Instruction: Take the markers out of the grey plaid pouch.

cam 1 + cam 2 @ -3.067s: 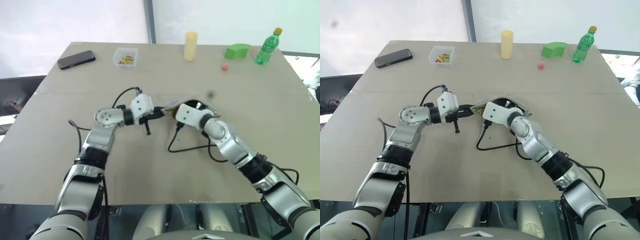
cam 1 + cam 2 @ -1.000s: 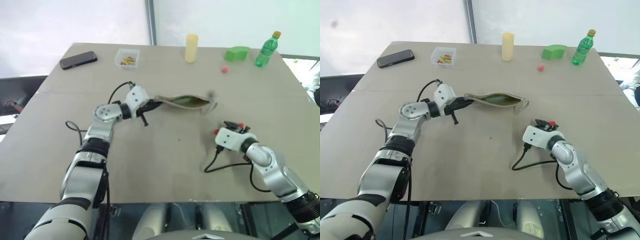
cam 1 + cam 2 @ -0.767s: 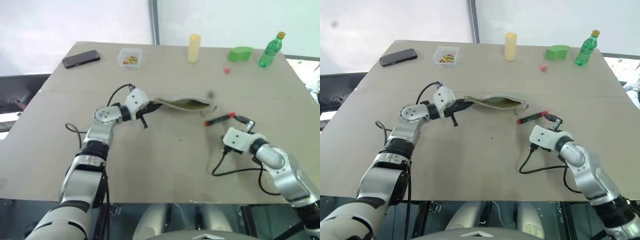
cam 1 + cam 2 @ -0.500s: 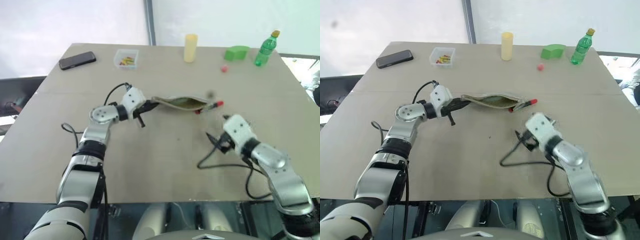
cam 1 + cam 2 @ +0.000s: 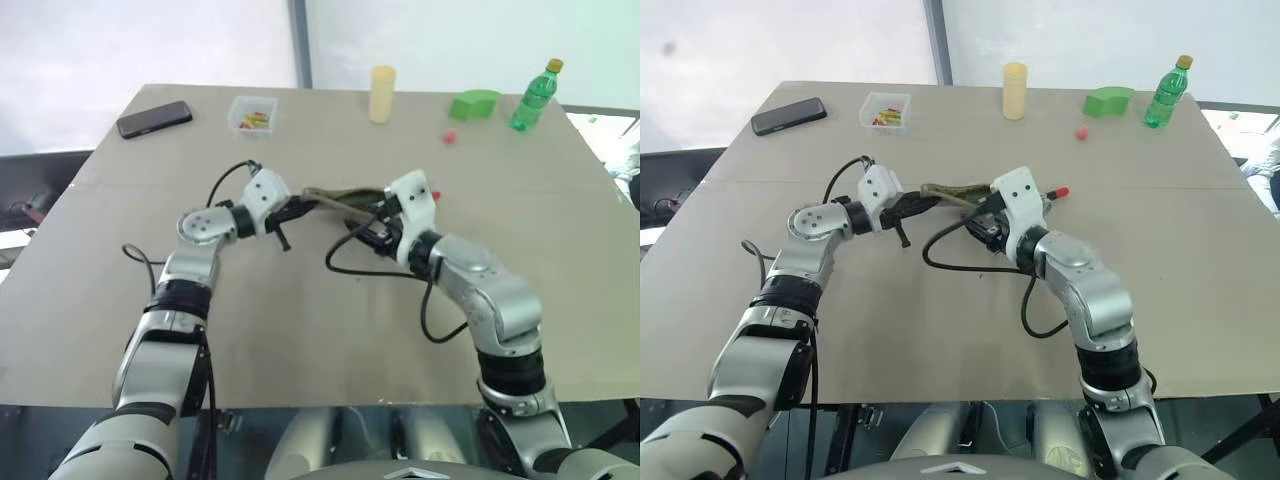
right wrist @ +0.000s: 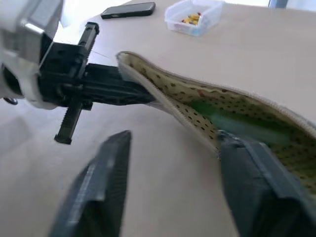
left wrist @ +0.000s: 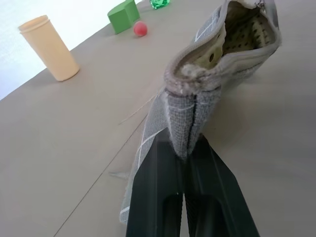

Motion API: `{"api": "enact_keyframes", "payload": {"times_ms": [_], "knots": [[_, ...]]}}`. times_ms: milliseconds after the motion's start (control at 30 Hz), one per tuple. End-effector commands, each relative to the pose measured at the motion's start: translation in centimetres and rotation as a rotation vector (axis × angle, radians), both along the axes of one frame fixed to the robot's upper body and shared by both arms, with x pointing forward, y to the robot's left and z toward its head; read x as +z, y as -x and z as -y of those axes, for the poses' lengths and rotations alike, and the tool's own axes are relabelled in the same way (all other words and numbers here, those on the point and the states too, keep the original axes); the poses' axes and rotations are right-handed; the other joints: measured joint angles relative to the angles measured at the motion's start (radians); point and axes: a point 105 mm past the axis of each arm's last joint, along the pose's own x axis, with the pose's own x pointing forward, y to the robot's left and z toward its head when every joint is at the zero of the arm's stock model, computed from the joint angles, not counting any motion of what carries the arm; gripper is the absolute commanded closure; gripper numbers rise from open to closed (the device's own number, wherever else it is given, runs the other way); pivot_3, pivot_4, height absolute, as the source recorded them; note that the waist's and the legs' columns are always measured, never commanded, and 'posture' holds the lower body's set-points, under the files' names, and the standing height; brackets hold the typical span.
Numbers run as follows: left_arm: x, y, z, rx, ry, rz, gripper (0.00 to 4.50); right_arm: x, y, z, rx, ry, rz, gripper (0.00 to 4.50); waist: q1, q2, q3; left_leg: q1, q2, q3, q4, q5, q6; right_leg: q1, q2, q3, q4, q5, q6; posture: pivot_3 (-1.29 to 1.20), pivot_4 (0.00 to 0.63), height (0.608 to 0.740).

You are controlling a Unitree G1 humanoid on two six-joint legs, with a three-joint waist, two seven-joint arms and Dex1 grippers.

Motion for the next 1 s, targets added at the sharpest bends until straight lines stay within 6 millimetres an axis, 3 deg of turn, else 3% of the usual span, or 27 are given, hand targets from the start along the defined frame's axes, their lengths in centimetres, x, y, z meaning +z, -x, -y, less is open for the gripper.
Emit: {"api": "enact_keyframes", "payload": {"times_ms": [33, 167, 333, 500, 667, 800, 1000], "knots": [[1.2, 0.7, 0.6, -0.045, 0.021, 0.05, 4.5, 0.8, -1.5, 0.4, -0.042, -0.144, -0.07, 1.78, -0.002, 0.0, 0.0, 0.0, 0.0, 0.0, 0.0, 0.0, 0.0, 0.0, 0.0, 0.0, 0.0, 0.0, 0.0, 0.0, 0.15, 0.74], [1.0, 1.3, 0.7, -0.069, 0.019, 0.052, 4.5, 0.8, -2.1, 0.3, -0.036, -0.227, -0.148, 1.78, -0.002, 0.0, 0.0, 0.0, 0.0, 0.0, -0.001, 0.0, 0.0, -0.001, 0.0, 0.001, 0.0, 0.0, 0.0, 0.0, 0.15, 0.74], [0.8, 1.4, 0.7, -0.076, 0.028, 0.043, 4.5, -1.5, -3.7, 0.4, -0.095, -0.015, -0.121, 1.78, -0.003, 0.0, 0.0, 0.0, 0.0, 0.003, -0.002, 0.0, 0.0, -0.003, 0.0, 0.002, 0.0, 0.0, 0.0, 0.0, 0.15, 0.74], [0.5, 1.3, 1.0, -0.092, 0.026, 0.031, 4.5, -2.6, -5.4, -1.6, -0.097, 0.493, 0.332, 1.78, -0.012, 0.0, 0.0, 0.0, 0.0, 0.004, -0.002, 0.0, 0.0, -0.005, 0.0, 0.003, 0.001, 0.0, 0.0, 0.0, 0.15, 0.74], [0.2, 1.6, 1.4, -0.118, 0.019, 0.031, 4.5, -2.8, -5.8, -3.7, -0.041, 0.691, 0.598, 1.78, -0.025, 0.0, 0.0, 0.0, 0.0, 0.004, -0.003, 0.0, -0.001, -0.005, 0.0, 0.003, 0.001, 0.0, 0.0, 0.0, 0.15, 0.74], [0.3, 1.8, 1.9, -0.139, 0.009, 0.048, 4.5, -3.2, -6.4, -4.2, -0.041, 0.805, 0.752, 0.05, -0.028, 0.0, 0.0, 0.0, 0.0, 0.005, -0.003, 0.0, -0.001, -0.005, 0.001, 0.003, 0.001, 0.0, 0.0, 0.0, 0.15, 0.74], [0.7, 2.4, 3.0, -0.185, -0.007, 0.09, 4.5, -4.3, -6.8, -4.5, 0.016, 0.936, 0.891, 0.05, -0.028, 0.0, 0.0, 0.0, 0.0, 0.005, -0.002, 0.001, -0.001, -0.005, 0.002, 0.003, 0.001, 0.0, 0.0, 0.0, 0.15, 0.74]]}}
